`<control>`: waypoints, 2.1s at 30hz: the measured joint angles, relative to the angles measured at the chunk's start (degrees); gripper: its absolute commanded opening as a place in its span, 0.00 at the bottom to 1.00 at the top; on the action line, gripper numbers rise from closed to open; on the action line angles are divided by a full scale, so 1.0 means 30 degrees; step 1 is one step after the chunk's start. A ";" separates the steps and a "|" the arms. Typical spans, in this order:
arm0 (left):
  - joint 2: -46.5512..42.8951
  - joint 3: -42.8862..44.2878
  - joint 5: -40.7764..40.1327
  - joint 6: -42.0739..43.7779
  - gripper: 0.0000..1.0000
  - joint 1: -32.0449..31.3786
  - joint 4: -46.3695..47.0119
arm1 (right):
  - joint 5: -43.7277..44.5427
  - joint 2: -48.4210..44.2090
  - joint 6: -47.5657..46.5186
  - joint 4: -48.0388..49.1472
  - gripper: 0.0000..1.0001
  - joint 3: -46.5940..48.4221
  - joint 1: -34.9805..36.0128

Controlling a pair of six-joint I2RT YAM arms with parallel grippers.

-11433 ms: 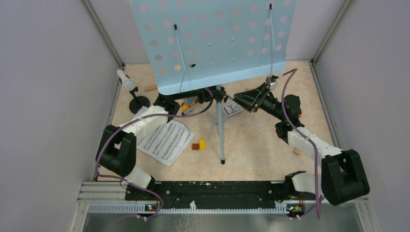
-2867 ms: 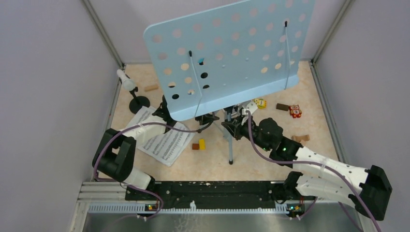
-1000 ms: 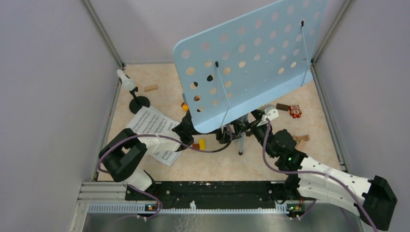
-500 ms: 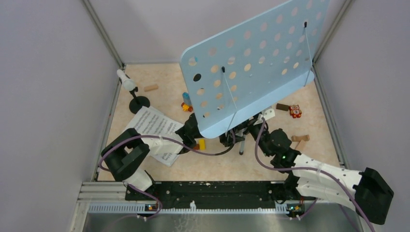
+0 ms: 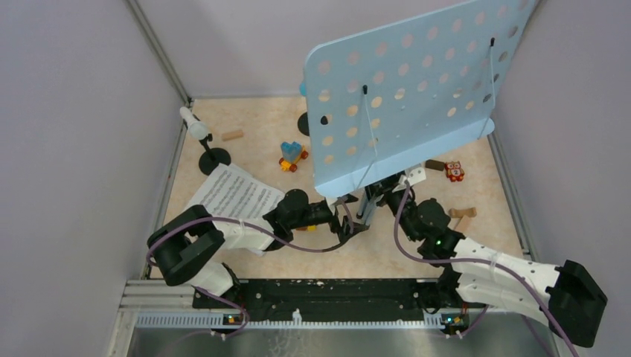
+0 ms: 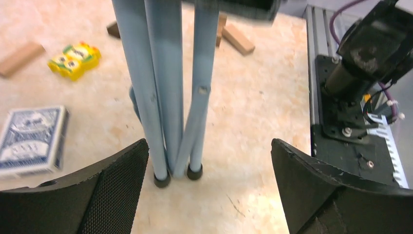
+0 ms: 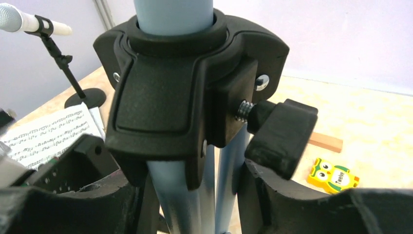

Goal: Pack up the instrument practice props

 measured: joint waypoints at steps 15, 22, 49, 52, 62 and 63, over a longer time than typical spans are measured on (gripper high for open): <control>0.1464 0.0124 -0.1479 -0.1253 0.99 -0.1319 0.0175 | 0.1931 -0.1137 0.5544 -0.7315 0.00 0.2565 -0.0248; 0.2142 0.0255 -0.3854 -0.1472 0.99 -0.2091 0.0488 | 0.2688 -0.1137 0.7890 -1.0892 0.00 0.4058 -0.0452; -0.0284 -0.0423 -1.2990 0.1311 0.99 -0.3738 -0.3810 | 0.2594 -0.2237 1.1074 -1.6568 0.00 0.5909 -0.0372; -0.0277 -0.0423 -1.3274 0.1647 0.98 -0.3672 -0.4393 | 0.2586 -0.2368 0.9857 -1.6502 0.00 0.5996 -0.0299; -0.0262 -0.0474 -1.1540 0.2047 0.92 -0.3854 -0.3963 | 0.5100 -0.2579 0.5479 -1.2582 0.00 0.5799 -0.0197; -0.0262 -0.0474 -1.1307 0.2033 0.90 -0.3920 -0.3825 | 0.5173 -0.2637 0.5333 -1.2109 0.00 0.5719 -0.0189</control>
